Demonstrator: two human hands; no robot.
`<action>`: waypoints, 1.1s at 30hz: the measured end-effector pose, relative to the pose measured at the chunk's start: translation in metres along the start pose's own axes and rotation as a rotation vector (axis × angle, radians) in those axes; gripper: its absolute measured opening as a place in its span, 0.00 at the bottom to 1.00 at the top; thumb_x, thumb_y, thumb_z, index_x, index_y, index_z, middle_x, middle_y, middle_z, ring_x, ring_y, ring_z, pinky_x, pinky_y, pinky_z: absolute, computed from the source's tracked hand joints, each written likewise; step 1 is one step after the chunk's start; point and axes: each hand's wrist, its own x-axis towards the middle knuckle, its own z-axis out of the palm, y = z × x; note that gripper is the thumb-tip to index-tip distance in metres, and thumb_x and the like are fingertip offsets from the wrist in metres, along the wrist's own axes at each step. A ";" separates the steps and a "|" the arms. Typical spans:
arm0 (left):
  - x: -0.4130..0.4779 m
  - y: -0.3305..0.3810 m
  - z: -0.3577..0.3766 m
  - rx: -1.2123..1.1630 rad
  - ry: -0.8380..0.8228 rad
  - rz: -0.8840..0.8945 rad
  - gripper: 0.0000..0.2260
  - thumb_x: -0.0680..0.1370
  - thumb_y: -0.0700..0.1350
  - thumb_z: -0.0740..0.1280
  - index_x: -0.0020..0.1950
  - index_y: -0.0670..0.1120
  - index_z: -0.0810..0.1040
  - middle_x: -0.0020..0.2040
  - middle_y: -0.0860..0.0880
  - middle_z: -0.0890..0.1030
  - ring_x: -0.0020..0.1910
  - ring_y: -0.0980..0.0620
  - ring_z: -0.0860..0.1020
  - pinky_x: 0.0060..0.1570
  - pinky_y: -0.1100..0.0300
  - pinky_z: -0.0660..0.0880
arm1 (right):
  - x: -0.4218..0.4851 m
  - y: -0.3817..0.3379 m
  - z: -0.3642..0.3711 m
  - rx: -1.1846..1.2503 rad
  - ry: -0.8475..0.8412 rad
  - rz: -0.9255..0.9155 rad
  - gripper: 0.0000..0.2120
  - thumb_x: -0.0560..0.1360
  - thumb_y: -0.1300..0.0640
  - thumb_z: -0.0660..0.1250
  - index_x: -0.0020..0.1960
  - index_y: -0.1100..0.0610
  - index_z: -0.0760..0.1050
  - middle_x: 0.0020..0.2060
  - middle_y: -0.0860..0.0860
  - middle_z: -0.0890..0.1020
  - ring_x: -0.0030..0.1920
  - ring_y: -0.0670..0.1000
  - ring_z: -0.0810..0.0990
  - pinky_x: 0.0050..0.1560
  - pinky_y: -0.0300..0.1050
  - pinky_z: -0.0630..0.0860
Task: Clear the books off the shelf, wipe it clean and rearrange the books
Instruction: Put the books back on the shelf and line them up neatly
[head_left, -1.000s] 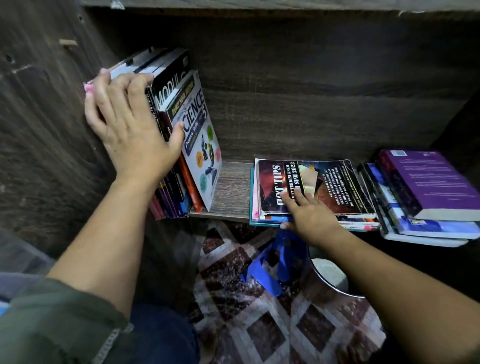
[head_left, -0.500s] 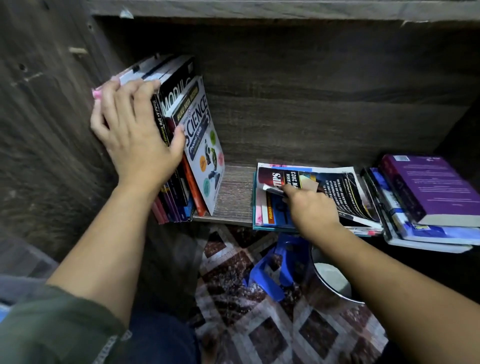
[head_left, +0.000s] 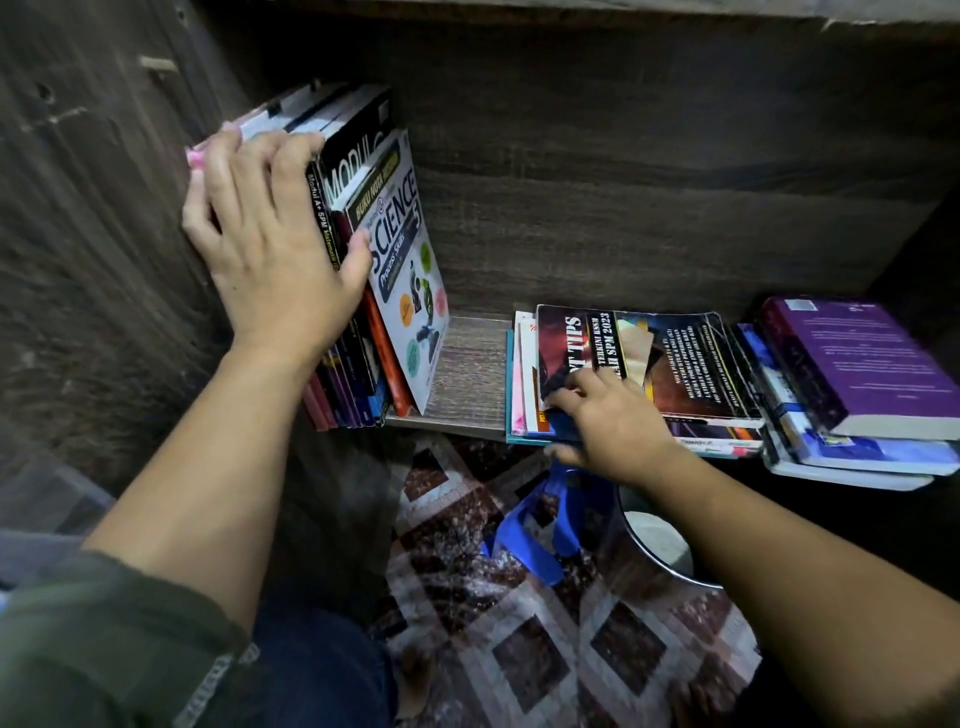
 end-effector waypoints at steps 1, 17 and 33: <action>0.000 0.000 0.000 0.002 -0.002 -0.002 0.28 0.73 0.56 0.64 0.71 0.50 0.64 0.70 0.46 0.67 0.76 0.45 0.56 0.72 0.47 0.51 | -0.001 -0.001 0.002 -0.016 0.010 -0.038 0.27 0.68 0.41 0.73 0.62 0.52 0.74 0.58 0.54 0.75 0.58 0.58 0.73 0.54 0.53 0.72; -0.001 0.001 0.000 -0.015 0.005 -0.002 0.28 0.73 0.56 0.64 0.71 0.50 0.65 0.70 0.47 0.67 0.76 0.45 0.57 0.72 0.48 0.52 | 0.015 0.014 0.014 0.159 0.560 -0.028 0.10 0.67 0.61 0.75 0.42 0.60 0.74 0.35 0.57 0.76 0.36 0.59 0.75 0.32 0.49 0.73; 0.001 -0.001 0.000 -0.144 0.101 -0.004 0.21 0.75 0.47 0.61 0.69 0.52 0.71 0.66 0.52 0.73 0.73 0.50 0.62 0.67 0.52 0.56 | 0.104 -0.097 -0.116 0.998 1.260 0.235 0.04 0.76 0.66 0.66 0.43 0.64 0.71 0.41 0.51 0.68 0.41 0.55 0.71 0.44 0.47 0.69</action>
